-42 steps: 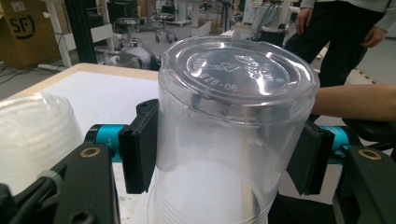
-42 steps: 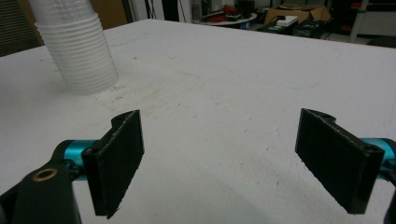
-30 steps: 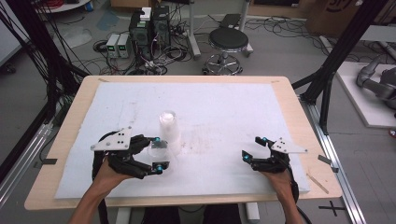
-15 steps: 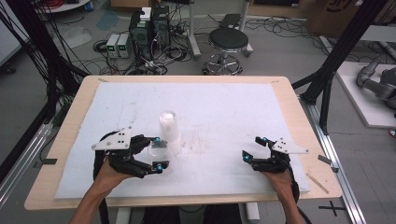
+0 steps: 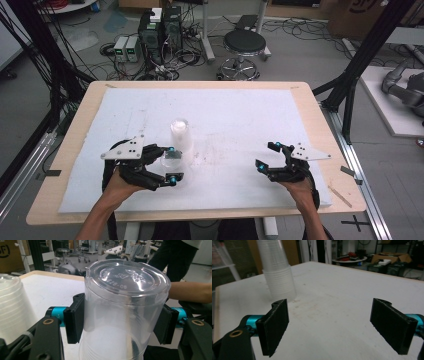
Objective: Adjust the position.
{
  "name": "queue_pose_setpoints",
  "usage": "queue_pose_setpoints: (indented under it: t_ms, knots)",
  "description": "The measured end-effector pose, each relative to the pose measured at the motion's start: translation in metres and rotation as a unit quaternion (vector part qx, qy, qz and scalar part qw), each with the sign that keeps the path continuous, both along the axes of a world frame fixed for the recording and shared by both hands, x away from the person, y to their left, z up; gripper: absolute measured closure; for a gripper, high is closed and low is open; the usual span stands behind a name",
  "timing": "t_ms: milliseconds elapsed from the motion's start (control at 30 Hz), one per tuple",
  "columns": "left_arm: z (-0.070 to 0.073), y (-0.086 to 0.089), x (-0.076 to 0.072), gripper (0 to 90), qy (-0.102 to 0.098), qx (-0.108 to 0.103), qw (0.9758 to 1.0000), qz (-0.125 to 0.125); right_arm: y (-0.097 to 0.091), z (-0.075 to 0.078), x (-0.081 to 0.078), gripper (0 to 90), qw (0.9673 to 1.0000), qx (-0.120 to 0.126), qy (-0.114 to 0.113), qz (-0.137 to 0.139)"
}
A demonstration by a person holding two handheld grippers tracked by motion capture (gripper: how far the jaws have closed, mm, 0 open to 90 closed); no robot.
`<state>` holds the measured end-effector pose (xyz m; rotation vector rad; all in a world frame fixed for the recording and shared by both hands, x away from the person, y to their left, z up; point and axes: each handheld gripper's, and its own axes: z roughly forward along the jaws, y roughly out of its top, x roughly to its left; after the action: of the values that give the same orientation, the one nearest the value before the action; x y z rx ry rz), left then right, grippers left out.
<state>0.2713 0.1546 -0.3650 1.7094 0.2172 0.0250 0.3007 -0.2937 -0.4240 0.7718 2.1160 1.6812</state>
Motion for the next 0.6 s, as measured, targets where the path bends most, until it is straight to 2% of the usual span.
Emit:
queue_pose_setpoints:
  t_ms: [133,167,200,233,267,300,333,367,433,567,600]
  knots:
    - [0.001,-0.006,0.001,35.8,-0.001,-0.003,1.0000,-0.007,0.014,0.013,-0.002,15.3,0.9991,0.008,-0.001,0.042]
    - [0.002,-0.009,0.001,35.8,0.000,-0.007,0.9999,-0.009,0.023,0.018,-0.003,15.3,0.9979,0.006,-0.003,0.065]
    - [0.002,-0.009,0.001,35.8,0.000,-0.007,0.9999,-0.009,0.023,0.018,-0.003,15.3,0.9979,0.006,-0.003,0.065]
    - [0.003,-0.011,0.001,35.8,-0.002,-0.009,0.9999,-0.010,0.027,0.021,-0.003,15.3,0.9969,0.005,-0.003,0.079]
    - [0.004,-0.012,0.001,35.8,-0.002,-0.012,0.9999,-0.012,0.036,0.026,-0.005,15.3,0.9946,0.004,-0.003,0.103]
    - [0.005,-0.014,0.001,35.8,-0.003,-0.013,0.9998,-0.013,0.036,0.026,-0.005,15.3,0.9946,0.004,-0.003,0.103]
    - [0.006,-0.016,0.002,35.8,-0.005,-0.014,0.9998,-0.014,0.041,0.028,-0.005,15.3,0.9933,0.004,-0.002,0.115]
    - [0.007,-0.018,0.002,35.8,-0.006,-0.015,0.9998,-0.016,0.050,0.032,-0.006,15.3,0.9905,0.002,-0.004,0.137]
    - [0.010,-0.023,0.002,35.9,-0.007,-0.016,0.9996,-0.020,0.058,0.036,-0.008,15.3,0.9875,0.003,-0.002,0.158]
    - [0.012,-0.029,0.002,36.0,-0.008,-0.016,0.9995,-0.026,0.074,0.042,-0.009,15.3,0.9817,-0.001,-0.004,0.190]
    - [0.013,-0.031,0.002,36.0,-0.008,-0.014,0.9995,-0.028,0.074,0.042,-0.009,15.3,0.9817,-0.001,-0.004,0.190]
